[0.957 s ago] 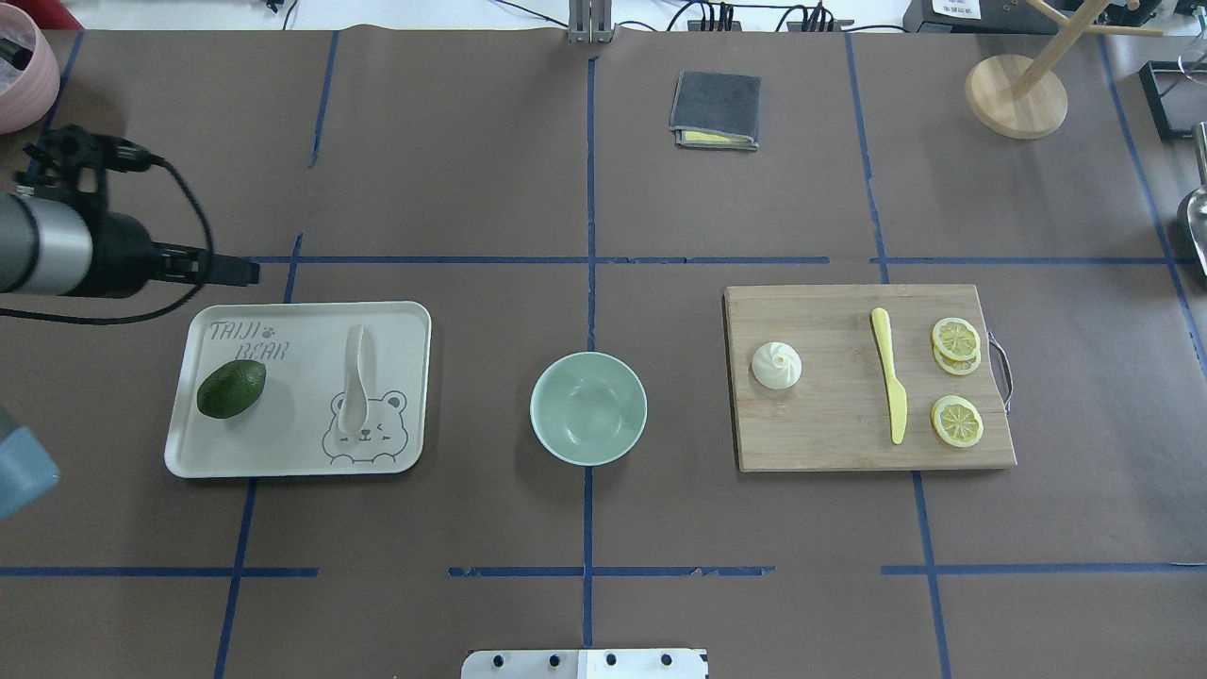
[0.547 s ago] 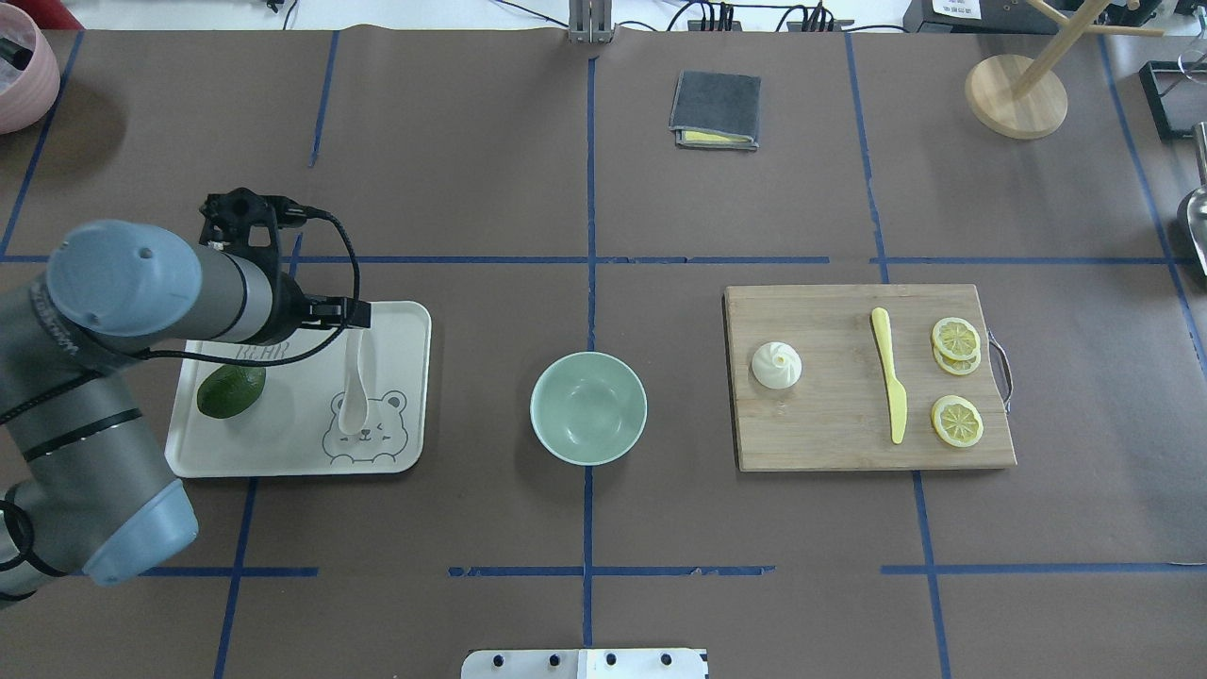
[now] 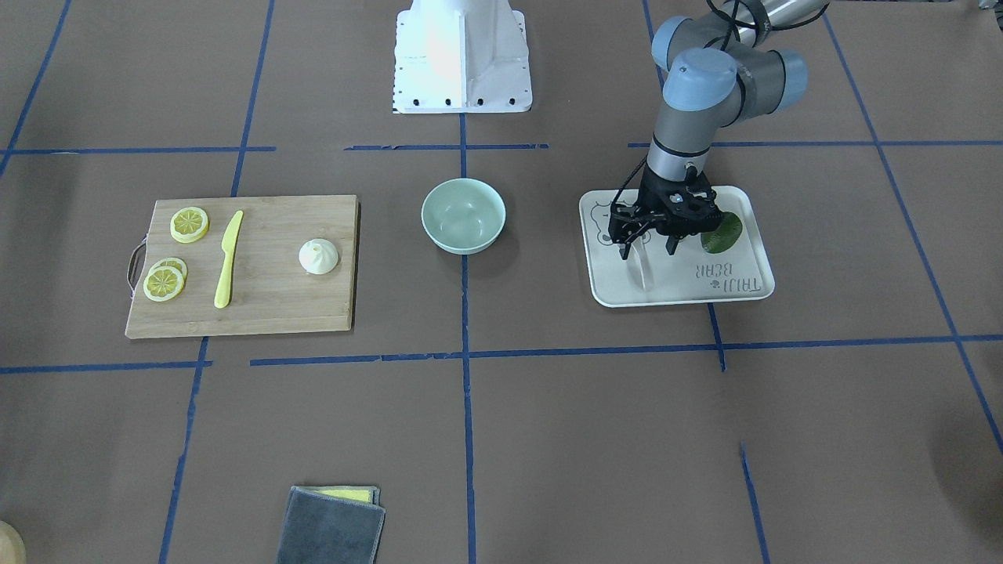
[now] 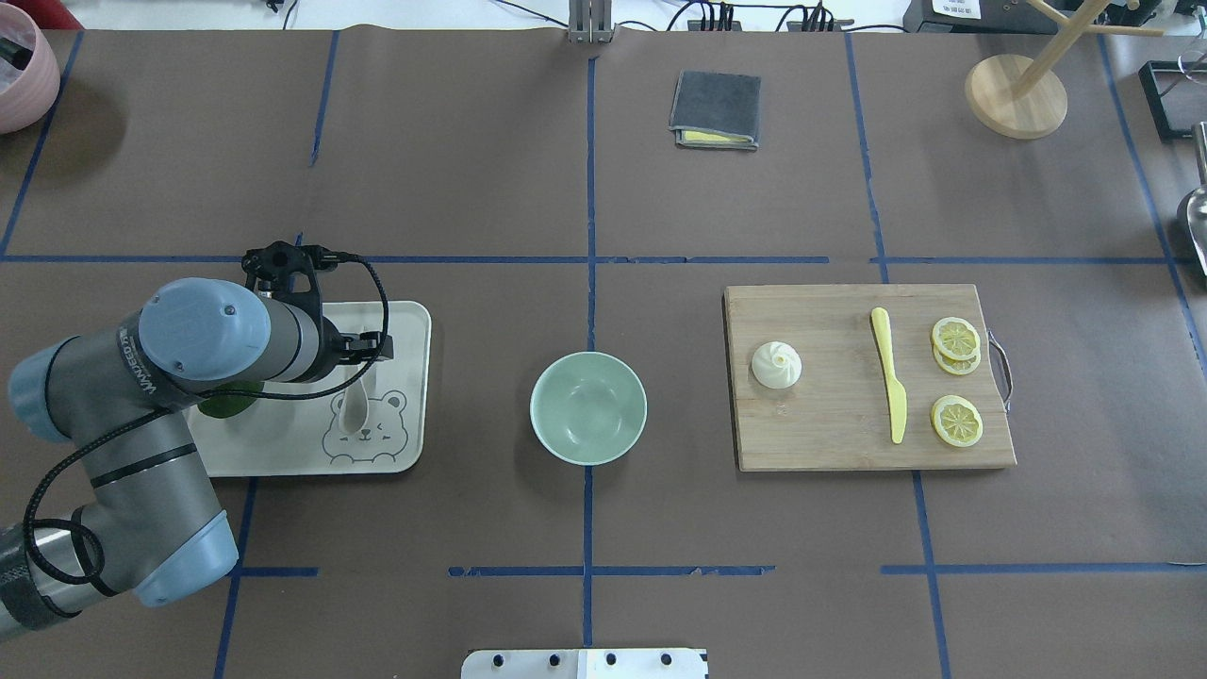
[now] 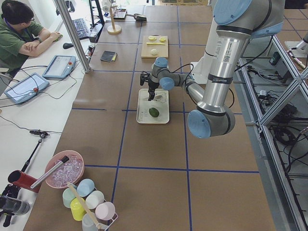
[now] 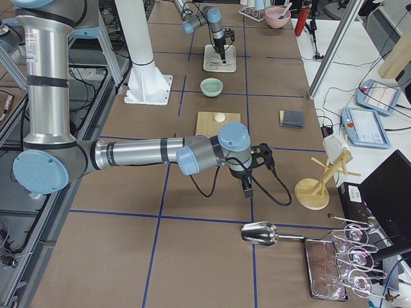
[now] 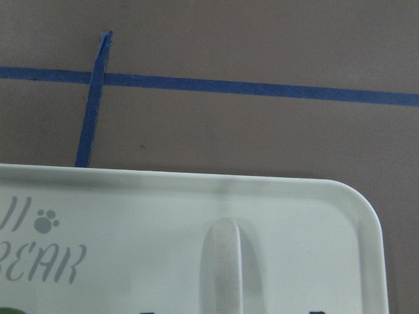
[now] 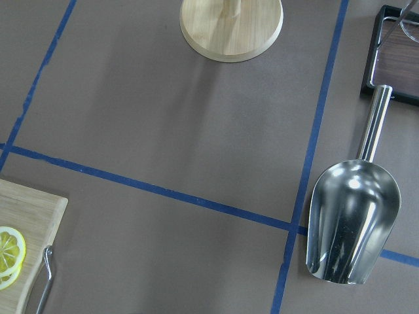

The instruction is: Put spoon and bun in bowl

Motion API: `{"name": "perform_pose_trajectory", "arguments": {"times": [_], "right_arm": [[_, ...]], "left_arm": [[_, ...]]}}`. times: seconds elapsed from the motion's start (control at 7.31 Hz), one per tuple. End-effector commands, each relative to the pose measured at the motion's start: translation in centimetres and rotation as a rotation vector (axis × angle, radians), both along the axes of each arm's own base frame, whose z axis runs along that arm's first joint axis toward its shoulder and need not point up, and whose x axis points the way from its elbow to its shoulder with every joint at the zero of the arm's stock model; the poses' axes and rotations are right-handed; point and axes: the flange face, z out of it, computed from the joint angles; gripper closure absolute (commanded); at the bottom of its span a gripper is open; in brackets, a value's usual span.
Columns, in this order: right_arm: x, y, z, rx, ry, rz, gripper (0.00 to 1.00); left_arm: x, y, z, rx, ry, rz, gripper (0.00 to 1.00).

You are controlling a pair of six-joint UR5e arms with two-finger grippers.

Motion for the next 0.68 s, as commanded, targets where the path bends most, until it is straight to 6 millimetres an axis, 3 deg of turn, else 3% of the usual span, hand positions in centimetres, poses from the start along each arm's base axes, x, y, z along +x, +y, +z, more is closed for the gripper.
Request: {"name": "perform_pose_trajectory", "arguments": {"times": [0.0, 0.27, 0.55], "right_arm": [[0.0, 0.0, 0.04, -0.002, 0.0, 0.001, 0.0], [0.0, 0.0, -0.04, -0.001, 0.0, 0.001, 0.0], [-0.01, 0.0, 0.03, -0.002, -0.001, 0.001, 0.0]], "left_arm": [[0.73, 0.11, 0.89, 0.002, -0.002, 0.001, 0.25], [1.07, 0.43, 0.97, 0.001, -0.003, 0.006, 0.32], [1.29, 0.71, 0.92, 0.002, -0.004, 0.011, 0.55]]}}
